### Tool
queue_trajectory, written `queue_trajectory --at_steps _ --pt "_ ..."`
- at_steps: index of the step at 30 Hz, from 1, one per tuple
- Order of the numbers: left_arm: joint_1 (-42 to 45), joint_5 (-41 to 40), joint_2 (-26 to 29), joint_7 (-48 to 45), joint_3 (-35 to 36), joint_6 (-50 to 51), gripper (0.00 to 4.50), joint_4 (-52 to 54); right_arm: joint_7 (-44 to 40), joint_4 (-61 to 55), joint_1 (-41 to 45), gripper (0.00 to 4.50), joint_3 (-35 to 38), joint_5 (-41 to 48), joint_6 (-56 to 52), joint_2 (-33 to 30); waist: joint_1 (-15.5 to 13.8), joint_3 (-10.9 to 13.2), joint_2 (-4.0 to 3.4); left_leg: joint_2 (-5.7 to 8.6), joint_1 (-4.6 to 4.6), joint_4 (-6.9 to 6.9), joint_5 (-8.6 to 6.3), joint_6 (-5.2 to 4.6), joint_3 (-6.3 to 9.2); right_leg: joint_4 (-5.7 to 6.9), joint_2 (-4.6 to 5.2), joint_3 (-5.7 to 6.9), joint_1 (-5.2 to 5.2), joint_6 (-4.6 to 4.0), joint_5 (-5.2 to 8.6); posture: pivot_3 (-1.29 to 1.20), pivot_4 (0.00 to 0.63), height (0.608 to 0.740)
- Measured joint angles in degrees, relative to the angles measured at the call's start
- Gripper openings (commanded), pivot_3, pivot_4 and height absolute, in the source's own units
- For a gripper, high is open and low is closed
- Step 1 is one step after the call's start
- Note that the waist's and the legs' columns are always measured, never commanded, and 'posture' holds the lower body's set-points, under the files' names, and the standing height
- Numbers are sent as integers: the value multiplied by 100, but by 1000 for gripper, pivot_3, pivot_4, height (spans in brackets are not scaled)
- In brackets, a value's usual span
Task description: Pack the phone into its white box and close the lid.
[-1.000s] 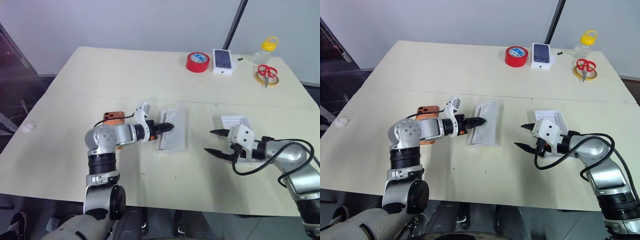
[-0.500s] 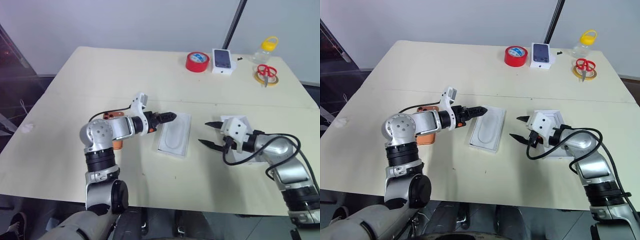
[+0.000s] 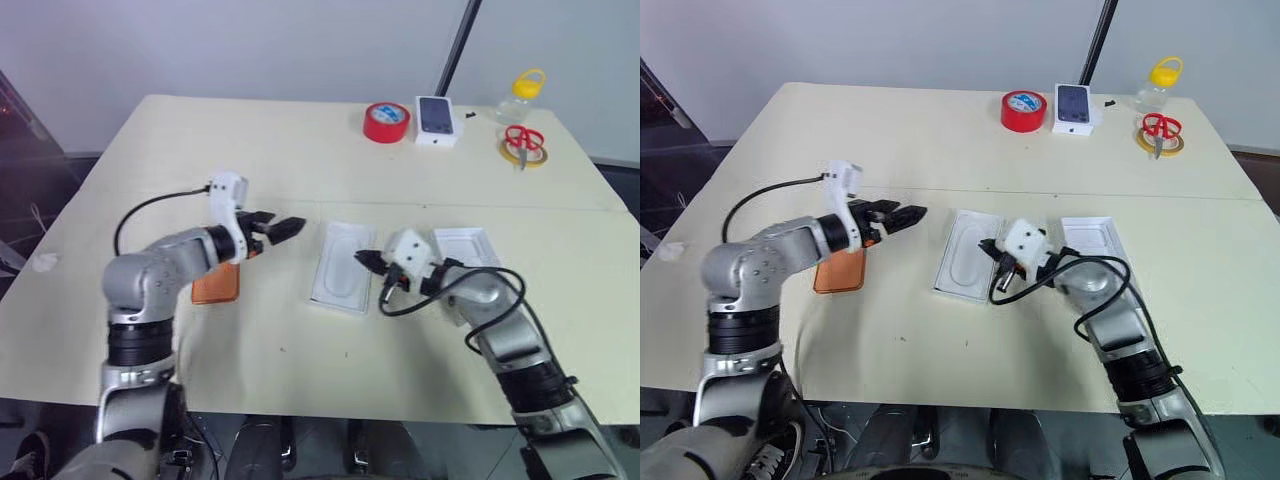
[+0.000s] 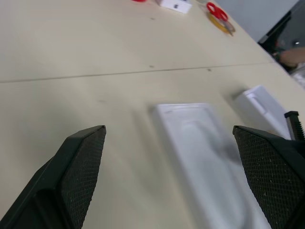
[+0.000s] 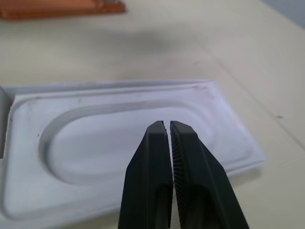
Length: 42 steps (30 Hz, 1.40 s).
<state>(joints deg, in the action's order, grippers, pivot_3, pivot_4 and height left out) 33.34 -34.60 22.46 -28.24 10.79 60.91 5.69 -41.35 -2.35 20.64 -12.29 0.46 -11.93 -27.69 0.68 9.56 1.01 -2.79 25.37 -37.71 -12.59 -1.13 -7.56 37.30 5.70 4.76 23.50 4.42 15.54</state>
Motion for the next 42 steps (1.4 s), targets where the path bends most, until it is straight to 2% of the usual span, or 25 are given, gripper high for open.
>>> queue_trajectory --at_steps 5,10,15,20,24,28,35,42 --pt "-258 102 277 -238 -26 -373 4500 -329 32 73 89 30 -413 -501 50 -16 0 0 0 5 2 2 -1 -4 0 -4 8 0 0 -1 0 0 150 733" --pt "-417 148 284 -267 -87 -525 4500 -325 -753 -316 35 30 -715 -547 284 -523 -4 0 0 6 0 3 -14 -26 0 -7 9 0 -4 3 -2 0 150 733" --pt "-449 -114 376 -248 109 -48 4500 -335 -818 -141 103 30 -689 -470 553 -513 12 1 2 4 -1 3 -15 -29 0 -5 6 1 -2 14 -8 0 150 733" --pt "-420 -496 911 -274 678 718 4500 -623 -431 95 509 30 -227 -167 348 32 60 5 2 -5 -1 13 1 -3 0 2 -8 1 8 20 -11 0 150 733" --pt "-336 -609 1349 -247 1215 1068 4500 -1162 -206 193 973 30 -231 -136 135 624 47 5 3 -3 -3 35 12 14 1 4 -10 2 16 21 -12 0 150 733" --pt "-329 -630 1602 -138 1567 1409 4500 -1528 -97 701 1466 30 -618 -307 80 1215 49 6 4 -2 -2 36 18 23 0 4 -11 2 17 20 -13 0 150 733" --pt "-505 -703 1621 -92 1748 1739 4500 -1683 32 2047 2166 30 -1608 -1050 -136 2034 51 4 7 2 -1 38 19 27 -1 7 -7 2 19 19 -13 0 150 733" --pt "-500 -682 1593 4 1719 1739 4500 -1695 263 3132 2650 30 -1870 -1468 -136 2622 74 2 6 1 -7 50 15 56 -1 14 -5 1 23 16 -15 0 150 733"
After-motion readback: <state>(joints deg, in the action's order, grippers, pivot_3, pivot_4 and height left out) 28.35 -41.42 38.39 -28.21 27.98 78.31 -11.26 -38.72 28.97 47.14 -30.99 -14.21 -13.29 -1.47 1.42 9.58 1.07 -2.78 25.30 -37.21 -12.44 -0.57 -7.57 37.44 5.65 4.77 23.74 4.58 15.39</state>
